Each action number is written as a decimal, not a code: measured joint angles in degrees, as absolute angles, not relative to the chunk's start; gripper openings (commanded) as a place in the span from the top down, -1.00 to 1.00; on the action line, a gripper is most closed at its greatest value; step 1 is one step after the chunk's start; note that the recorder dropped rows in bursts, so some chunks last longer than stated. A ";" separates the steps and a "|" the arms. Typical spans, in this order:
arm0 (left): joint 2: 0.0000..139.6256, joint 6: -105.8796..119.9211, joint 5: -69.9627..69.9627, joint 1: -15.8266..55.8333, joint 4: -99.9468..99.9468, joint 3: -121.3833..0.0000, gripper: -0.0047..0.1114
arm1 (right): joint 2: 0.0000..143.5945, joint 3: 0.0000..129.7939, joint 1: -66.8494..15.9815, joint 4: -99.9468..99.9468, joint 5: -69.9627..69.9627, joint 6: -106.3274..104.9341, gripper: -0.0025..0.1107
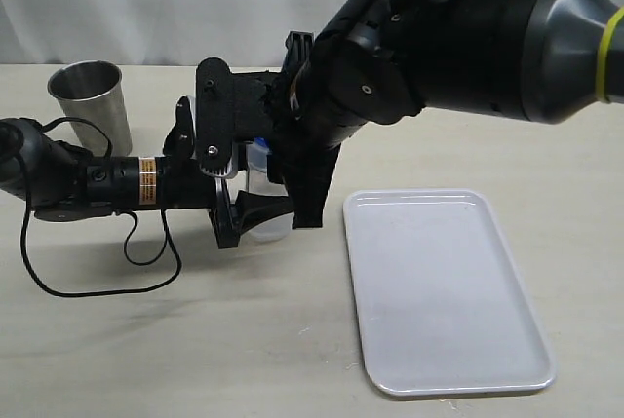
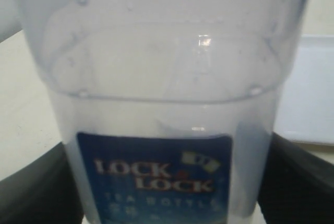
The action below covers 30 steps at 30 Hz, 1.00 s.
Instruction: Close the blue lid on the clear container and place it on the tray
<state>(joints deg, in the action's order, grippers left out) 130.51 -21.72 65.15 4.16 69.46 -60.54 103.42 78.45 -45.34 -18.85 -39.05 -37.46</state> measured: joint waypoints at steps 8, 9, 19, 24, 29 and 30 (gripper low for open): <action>130.51 -21.70 65.62 4.16 70.22 -60.54 0.92 | 101.59 77.47 -45.34 -14.55 -37.86 -37.93 -0.01; 130.51 -21.59 66.06 4.16 70.53 -60.42 0.92 | 101.21 77.32 -45.34 -13.88 -37.71 -37.93 -0.01; 130.47 -21.36 67.96 4.16 71.35 -60.42 0.92 | 95.01 77.22 -45.34 -12.92 -37.16 -37.50 0.00; 130.47 -21.36 68.06 4.16 71.35 -60.42 0.92 | 93.11 77.22 -45.17 -12.92 -36.95 -35.47 0.17; 130.47 -21.36 68.06 4.16 71.50 -60.42 0.92 | 94.74 77.22 -44.94 -13.10 -39.81 -34.36 0.31; 130.47 -21.36 68.06 4.16 71.50 -60.42 0.92 | 95.57 77.22 -44.90 -13.28 -40.62 -34.22 0.31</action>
